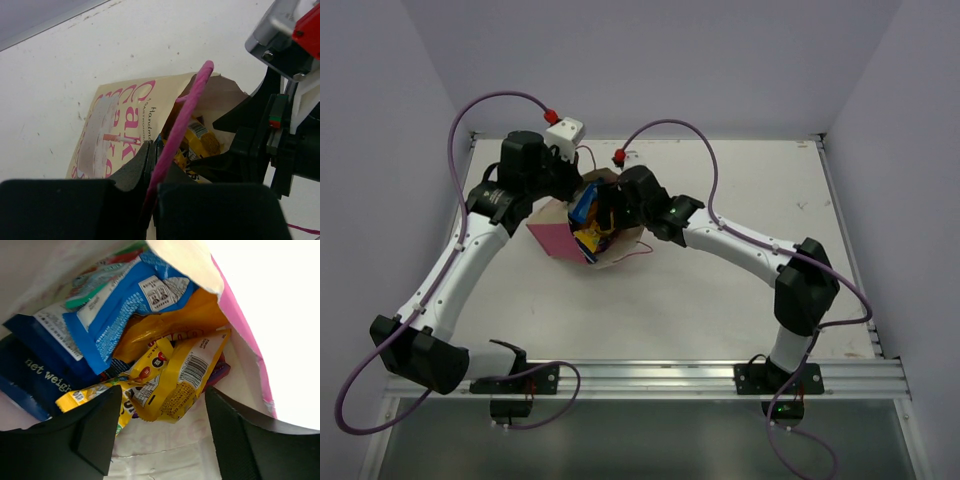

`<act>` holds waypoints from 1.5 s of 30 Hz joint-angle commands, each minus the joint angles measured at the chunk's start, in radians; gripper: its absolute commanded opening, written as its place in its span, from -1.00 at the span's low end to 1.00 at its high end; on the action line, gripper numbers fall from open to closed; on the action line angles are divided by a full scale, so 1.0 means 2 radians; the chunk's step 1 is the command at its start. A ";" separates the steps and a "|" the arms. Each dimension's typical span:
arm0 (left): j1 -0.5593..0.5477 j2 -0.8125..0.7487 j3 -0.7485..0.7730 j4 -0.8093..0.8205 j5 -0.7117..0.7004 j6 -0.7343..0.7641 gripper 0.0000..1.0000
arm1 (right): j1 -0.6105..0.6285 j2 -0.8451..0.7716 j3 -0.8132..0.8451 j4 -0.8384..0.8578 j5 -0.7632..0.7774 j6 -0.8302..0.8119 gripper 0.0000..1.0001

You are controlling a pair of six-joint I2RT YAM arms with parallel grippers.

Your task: Take the snacks out of the paper bag

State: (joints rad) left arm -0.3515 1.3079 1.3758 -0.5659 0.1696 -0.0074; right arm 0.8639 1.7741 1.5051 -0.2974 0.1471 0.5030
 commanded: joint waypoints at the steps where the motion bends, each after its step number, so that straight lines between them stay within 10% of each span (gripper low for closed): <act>1: -0.005 -0.020 -0.002 0.029 0.002 -0.010 -1.00 | 0.004 0.003 0.015 0.003 0.007 0.038 0.37; 7: -0.004 -0.015 -0.001 0.028 0.000 -0.015 -1.00 | 0.009 0.000 0.001 -0.018 0.014 0.064 0.28; 19: -0.005 -0.014 -0.002 0.028 0.000 -0.022 -1.00 | 0.010 0.004 0.000 -0.032 0.009 0.072 -1.00; 37: -0.006 -0.010 -0.006 0.023 -0.021 -0.023 -1.00 | -0.099 -0.264 -0.054 -0.002 -0.033 -0.035 -1.00; 45: -0.005 -0.005 -0.003 0.021 -0.017 -0.025 -1.00 | -0.231 -0.182 -0.107 0.119 -0.110 -0.078 -1.00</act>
State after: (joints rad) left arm -0.3561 1.3067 1.3628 -0.5579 0.1333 -0.0422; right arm 0.4267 1.2629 1.3312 -0.1753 0.0185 0.4221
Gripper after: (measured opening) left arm 0.020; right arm 0.014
